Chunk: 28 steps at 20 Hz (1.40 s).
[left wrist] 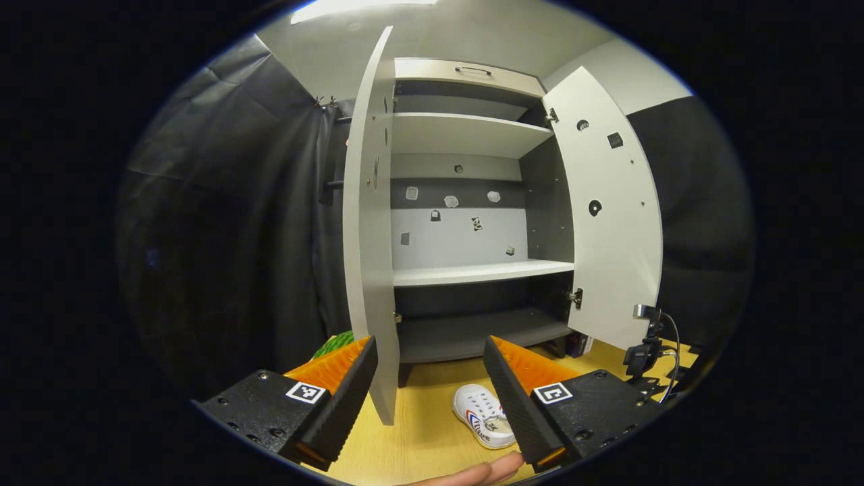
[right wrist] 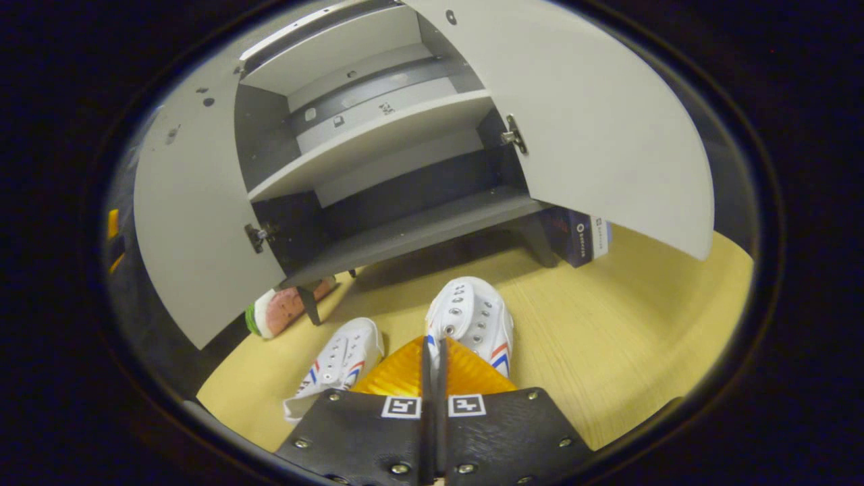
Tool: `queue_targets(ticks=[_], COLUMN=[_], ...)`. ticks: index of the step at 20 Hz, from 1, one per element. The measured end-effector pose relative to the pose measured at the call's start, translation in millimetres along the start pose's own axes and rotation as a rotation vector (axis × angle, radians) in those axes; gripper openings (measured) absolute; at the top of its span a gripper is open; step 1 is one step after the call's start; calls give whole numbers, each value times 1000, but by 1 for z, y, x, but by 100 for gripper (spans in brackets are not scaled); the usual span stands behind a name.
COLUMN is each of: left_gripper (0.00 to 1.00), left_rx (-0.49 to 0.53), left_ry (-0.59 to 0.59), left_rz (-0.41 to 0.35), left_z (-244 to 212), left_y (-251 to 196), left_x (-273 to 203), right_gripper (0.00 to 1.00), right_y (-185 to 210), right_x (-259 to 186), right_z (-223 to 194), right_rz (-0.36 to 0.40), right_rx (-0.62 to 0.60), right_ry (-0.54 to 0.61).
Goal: Grab one shoe with the right hand and put it into the shoe cabinet, grab the other shoe with the left hand and put it into the shoe cabinet; then close the right door with the right hand and the left door with the left hand.
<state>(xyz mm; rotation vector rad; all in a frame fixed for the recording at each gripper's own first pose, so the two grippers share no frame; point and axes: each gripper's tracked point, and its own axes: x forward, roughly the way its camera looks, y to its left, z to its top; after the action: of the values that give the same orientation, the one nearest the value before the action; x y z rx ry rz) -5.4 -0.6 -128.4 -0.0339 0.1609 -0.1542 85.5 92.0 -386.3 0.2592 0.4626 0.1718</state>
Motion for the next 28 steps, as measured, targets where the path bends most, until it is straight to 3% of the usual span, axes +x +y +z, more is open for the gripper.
queue_targets(ticks=[6,10,16,22,28], left_gripper=[93,96,96,96,95], left_rx=[21,16,23,9,4], left_ry=[-5,-38,-74,-104,-119], left_rz=[-22,-18,-8,-28,-40], left_z=[-1,11,38,59,64], left_y=[-8,-9,-7,-13,-22], left_x=[2,10,34,67,94], right_gripper=[1,1,1,1,1], right_y=[45,81,122,155,170], right_x=[-48,-82,-112,-109,-58], right_z=[82,153,250,328,385], right_rz=[68,108,123,142,104], right_rx=[-98,-178,-260,-313,-378], right_ry=[-119,-201,-312,-369,-371])
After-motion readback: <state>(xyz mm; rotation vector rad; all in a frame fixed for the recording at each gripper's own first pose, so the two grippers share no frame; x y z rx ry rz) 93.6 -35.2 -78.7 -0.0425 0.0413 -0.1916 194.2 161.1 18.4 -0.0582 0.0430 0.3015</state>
